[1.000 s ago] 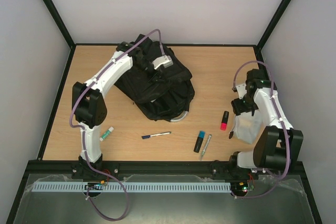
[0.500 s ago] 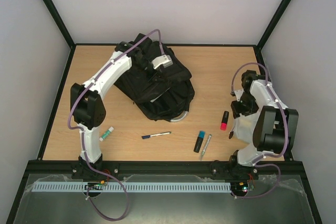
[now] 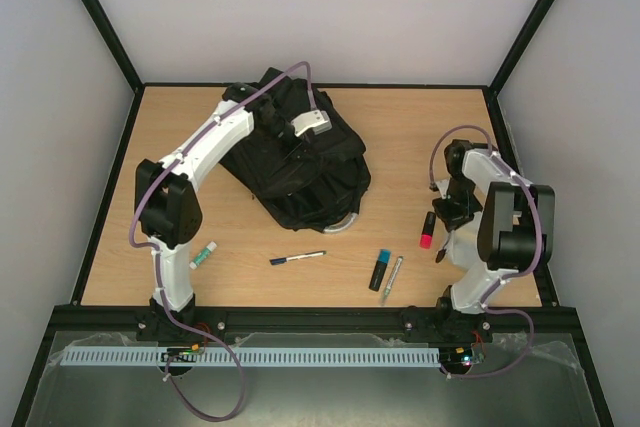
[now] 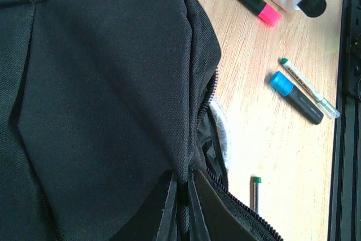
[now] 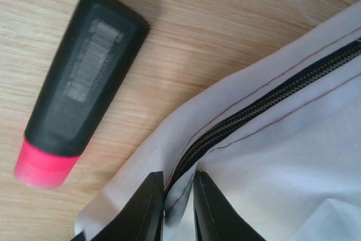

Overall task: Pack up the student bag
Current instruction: Move the stationery to the center of the board.

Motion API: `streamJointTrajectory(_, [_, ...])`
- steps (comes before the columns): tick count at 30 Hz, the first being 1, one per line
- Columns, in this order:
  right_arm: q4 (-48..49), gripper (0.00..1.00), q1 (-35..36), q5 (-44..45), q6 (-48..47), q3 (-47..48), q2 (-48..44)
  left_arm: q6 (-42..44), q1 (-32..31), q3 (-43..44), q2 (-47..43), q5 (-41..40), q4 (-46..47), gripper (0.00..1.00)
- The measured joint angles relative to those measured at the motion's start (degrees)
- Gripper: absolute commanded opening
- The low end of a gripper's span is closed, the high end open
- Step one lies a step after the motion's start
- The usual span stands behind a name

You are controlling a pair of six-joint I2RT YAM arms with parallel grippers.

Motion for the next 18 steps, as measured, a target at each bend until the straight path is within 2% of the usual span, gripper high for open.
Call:
streamJointTrajectory(3, [0.24,0.01,0.09,2.03,-0.02,1.22,2.54,0.0,0.0,0.0,0.0,0.0,0.0,0.07])
streamJointTrajectory(18, [4.17,0.01,1.95,8.26,-5.95,17.75,15.32,0.02,0.0,0.0,0.0,-0.63,0.0,0.07])
